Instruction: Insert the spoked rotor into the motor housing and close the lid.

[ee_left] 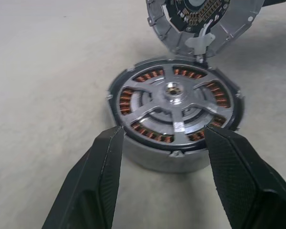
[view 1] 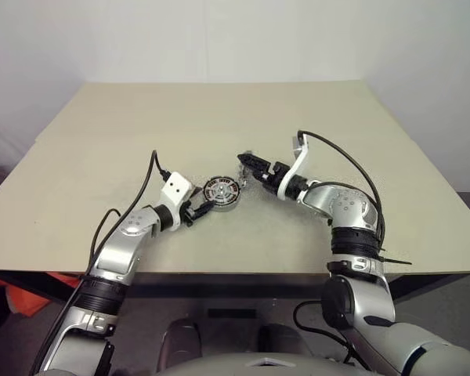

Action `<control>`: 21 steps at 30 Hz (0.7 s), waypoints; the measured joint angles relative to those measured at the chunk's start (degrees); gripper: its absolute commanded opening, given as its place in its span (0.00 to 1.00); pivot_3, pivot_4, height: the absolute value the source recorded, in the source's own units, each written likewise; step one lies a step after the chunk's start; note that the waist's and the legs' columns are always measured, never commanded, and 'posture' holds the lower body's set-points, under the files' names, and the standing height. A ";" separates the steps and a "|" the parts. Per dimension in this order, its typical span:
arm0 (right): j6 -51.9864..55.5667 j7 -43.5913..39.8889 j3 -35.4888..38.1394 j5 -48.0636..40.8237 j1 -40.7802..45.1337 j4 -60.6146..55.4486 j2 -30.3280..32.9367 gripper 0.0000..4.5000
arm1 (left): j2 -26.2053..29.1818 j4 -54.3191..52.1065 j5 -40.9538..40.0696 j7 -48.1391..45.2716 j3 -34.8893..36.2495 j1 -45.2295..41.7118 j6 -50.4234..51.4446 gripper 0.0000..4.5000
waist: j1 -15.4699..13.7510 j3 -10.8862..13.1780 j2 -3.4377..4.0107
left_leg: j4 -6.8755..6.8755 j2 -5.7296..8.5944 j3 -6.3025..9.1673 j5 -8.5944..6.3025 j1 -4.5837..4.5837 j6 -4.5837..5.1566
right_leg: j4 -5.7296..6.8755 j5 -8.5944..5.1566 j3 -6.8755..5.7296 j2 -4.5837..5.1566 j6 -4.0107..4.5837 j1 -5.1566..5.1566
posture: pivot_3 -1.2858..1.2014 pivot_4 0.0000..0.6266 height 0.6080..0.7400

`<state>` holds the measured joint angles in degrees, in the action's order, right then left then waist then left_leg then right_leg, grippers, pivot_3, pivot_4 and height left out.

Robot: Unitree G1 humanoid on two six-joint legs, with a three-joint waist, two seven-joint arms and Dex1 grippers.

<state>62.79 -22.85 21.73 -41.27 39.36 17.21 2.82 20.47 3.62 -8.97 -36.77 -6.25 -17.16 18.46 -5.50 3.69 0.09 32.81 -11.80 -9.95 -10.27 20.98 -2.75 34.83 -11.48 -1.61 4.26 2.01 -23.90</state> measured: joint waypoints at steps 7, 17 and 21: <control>0.14 -2.00 -4.50 -0.22 -0.20 -1.09 0.04 0.99 | 0.04 0.02 0.01 1.05 1.41 1.11 -0.48 0.62 | -0.02 0.00 0.00 | 0.01 -0.01 0.02 0.07 -0.03 -0.12 | 0.06 0.01 0.00 0.00 -0.02 0.01 | 0.52 0.00 1.00; -15.38 -8.29 -17.54 9.19 -2.72 -4.71 3.18 0.99 | 0.53 -0.05 0.05 2.05 2.17 1.89 -0.33 0.62 | -0.02 0.00 -0.01 | 0.02 -0.01 0.02 0.07 -0.02 -0.12 | 0.07 0.01 -0.01 0.00 -0.02 0.01 | 0.52 0.00 1.00; -29.39 -9.15 -25.07 19.75 -2.12 0.37 3.92 0.99 | 0.48 -0.05 0.01 2.10 2.15 1.87 -0.18 0.62 | 0.03 -0.02 -0.03 | 0.07 0.00 0.02 0.07 -0.01 -0.11 | 0.08 0.01 -0.01 0.00 -0.02 0.01 | 0.52 0.00 1.00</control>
<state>33.40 -32.00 -3.34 -21.52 37.24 17.58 6.74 20.95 3.57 -8.96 -34.67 -4.10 -15.29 18.28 -5.47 3.68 0.06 32.87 -11.80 -9.93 -10.20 20.97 -2.87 34.91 -11.47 -1.61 4.26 1.99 -23.88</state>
